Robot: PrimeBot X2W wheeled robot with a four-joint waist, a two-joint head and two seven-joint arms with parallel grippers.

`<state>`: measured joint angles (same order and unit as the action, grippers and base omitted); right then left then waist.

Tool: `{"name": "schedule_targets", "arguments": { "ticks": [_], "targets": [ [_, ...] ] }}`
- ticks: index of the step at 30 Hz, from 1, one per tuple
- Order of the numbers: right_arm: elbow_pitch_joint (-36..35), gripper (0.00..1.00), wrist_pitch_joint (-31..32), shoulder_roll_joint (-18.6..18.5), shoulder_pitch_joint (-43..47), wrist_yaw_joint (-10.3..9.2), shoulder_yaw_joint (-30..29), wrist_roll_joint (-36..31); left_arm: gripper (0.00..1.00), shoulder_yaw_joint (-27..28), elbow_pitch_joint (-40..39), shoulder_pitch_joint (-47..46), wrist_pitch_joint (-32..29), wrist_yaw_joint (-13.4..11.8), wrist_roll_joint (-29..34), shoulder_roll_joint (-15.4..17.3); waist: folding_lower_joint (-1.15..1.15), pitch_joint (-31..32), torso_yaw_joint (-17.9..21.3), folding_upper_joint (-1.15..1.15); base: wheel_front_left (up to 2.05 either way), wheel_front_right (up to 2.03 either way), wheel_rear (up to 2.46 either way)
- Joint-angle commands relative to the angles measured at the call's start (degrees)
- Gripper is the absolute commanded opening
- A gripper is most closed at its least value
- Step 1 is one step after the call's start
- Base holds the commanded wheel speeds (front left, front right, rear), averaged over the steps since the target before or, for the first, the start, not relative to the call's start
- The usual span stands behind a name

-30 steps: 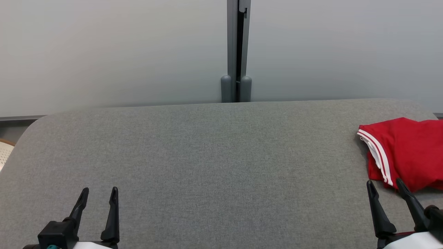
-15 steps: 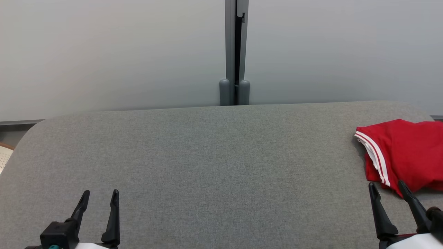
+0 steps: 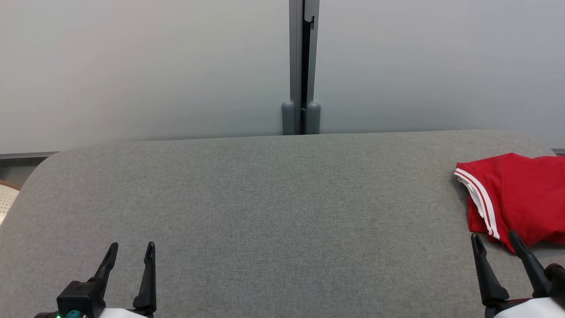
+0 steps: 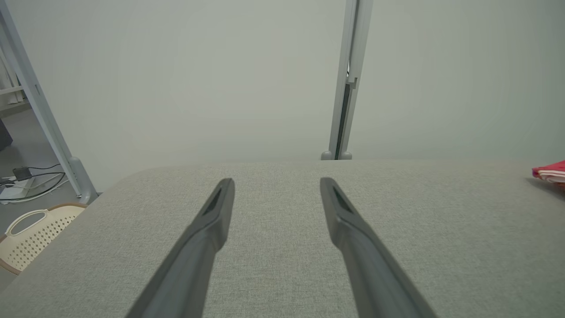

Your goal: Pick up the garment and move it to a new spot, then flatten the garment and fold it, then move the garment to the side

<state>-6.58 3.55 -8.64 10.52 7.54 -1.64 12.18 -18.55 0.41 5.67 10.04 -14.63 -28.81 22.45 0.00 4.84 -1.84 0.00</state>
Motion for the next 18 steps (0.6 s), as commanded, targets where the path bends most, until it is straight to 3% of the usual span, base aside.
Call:
{"name": "schedule_targets", "arguments": {
  "ticks": [1,7,8,18],
  "targets": [
    [-0.02,1.0,0.15,-0.37,-0.18,-0.11,-0.23,0.27,1.0,0.0,0.12,-0.66,0.18,-0.14,0.01,0.0,0.0,0.04,-0.02,0.0,0.0,0.0,0.0],
    [-0.09,1.0,0.41,-0.29,-0.51,-0.11,-0.58,0.53,1.0,-0.63,0.76,-1.68,0.58,0.28,0.25,-0.25,0.0,0.29,-0.32,0.0,0.0,0.0,0.0],
    [0.03,0.0,0.23,-0.1,-0.09,0.0,-0.49,0.36,0.0,-0.81,0.67,-0.54,0.34,0.31,0.05,-0.36,0.0,0.27,-0.3,0.0,0.0,0.0,0.0],
    [3.26,0.0,0.66,1.01,-1.66,0.0,-0.84,8.96,0.0,1.46,2.39,-0.84,-1.48,2.47,-7.09,-3.03,0.0,-0.06,-0.18,0.0,0.0,0.0,0.0]
  ]
}}
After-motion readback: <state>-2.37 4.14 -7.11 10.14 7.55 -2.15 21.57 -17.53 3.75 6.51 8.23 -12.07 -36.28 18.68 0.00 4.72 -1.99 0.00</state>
